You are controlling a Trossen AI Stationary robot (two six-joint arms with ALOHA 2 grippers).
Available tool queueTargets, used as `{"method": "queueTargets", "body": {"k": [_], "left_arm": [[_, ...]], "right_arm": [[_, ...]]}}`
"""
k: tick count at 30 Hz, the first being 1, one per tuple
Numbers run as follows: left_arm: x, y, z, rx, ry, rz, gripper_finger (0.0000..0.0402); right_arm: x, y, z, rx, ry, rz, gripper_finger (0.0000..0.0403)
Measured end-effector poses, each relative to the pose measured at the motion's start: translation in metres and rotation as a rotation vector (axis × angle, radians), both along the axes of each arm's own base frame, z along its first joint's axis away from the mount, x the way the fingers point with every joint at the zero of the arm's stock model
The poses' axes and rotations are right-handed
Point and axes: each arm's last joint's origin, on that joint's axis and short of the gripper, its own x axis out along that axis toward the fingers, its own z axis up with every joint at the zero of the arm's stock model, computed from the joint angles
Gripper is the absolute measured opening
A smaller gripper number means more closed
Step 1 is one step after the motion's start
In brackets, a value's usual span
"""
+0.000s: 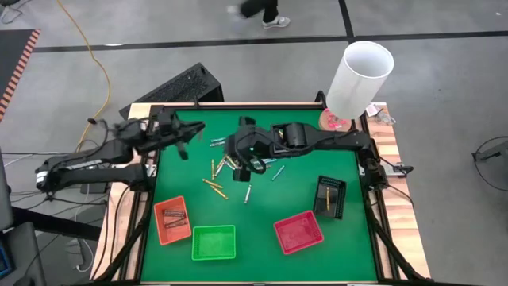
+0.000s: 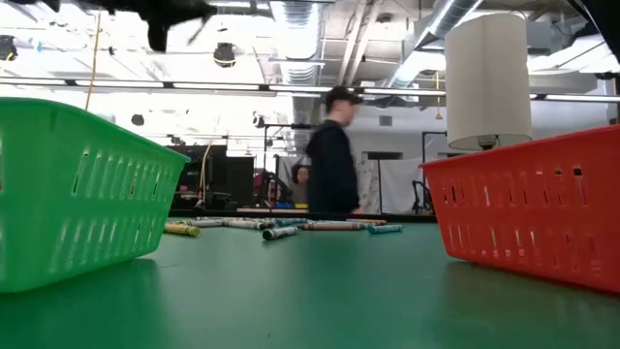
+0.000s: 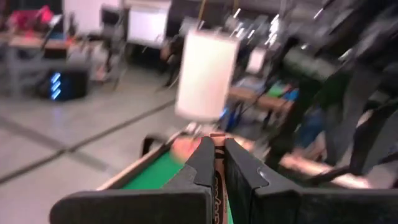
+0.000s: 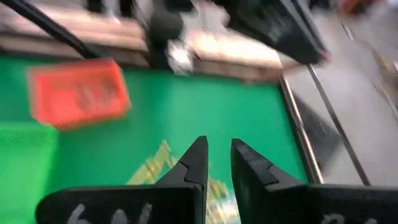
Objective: Sort crayons
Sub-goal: Put the brown crayon into the orange bin
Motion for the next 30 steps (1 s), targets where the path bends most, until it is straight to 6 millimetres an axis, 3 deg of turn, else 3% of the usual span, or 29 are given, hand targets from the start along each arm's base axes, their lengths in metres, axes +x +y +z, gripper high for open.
{"method": "queueTargets", "body": {"k": [6, 12, 18, 30], "left_arm": [[-0.028, -0.018, 0.016, 0.060, -0.145, -0.081, 0.0000], [-0.044, -0.029, 0.025, 0.116, -0.232, -0.149, 0.0000], [-0.046, -0.035, 0.028, 0.150, -0.258, -0.174, 0.0000], [-0.045, -0.041, 0.026, 0.242, -0.278, -0.206, 0.0000]], "right_arm": [[0.010, -0.004, 0.010, 0.032, -0.147, 0.121, 0.0066], [0.040, -0.015, -0.015, 0.028, -0.298, 0.180, 0.0066], [0.055, -0.034, -0.038, 0.080, -0.441, 0.212, 0.0066], [0.057, -0.041, -0.039, 0.081, -0.568, 0.272, 0.0066]]}}
